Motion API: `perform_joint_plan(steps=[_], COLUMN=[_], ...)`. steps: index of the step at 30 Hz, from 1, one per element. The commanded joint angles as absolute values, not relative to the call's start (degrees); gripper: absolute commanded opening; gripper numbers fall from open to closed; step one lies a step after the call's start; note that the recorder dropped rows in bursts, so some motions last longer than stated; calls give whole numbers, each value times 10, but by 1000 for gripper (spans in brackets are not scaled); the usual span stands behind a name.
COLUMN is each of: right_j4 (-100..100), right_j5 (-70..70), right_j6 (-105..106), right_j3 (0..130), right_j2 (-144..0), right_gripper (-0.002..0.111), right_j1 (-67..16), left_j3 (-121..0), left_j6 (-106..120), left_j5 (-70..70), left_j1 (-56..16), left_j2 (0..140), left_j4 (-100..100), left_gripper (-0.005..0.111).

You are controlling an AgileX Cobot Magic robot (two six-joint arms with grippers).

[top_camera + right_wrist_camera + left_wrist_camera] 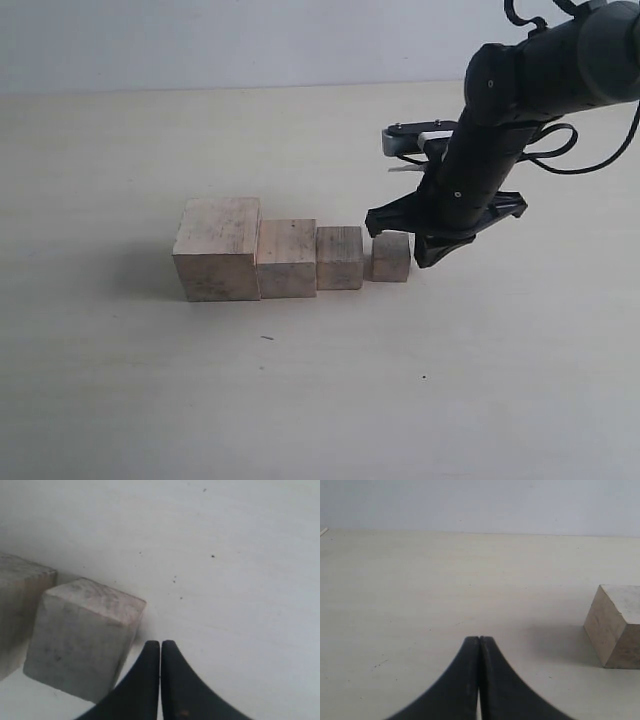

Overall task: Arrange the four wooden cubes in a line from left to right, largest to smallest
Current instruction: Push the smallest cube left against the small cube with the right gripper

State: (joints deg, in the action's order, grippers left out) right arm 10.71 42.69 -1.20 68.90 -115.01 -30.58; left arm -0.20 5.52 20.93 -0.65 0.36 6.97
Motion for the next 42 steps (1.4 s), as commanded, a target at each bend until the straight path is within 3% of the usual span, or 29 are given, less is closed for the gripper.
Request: perform_joint_plan(steps=[1,7,42], right_j4=[123,196,143], right_j5=[415,411,418], right_j6=[6,90,38], right_j3=[690,690,690], right_j2=[-1149,-1149,-1145], right_gripper=[2,2,2], right_j1=[-307,-307,-307], left_j3=[0,0,0], left_j6=[56,56,56], left_j5=[203,203,203], left_j1=[-5,-5,-5], left_j2=[0,0,0], left_j4=[69,69,69], left_gripper=[0,0,0])
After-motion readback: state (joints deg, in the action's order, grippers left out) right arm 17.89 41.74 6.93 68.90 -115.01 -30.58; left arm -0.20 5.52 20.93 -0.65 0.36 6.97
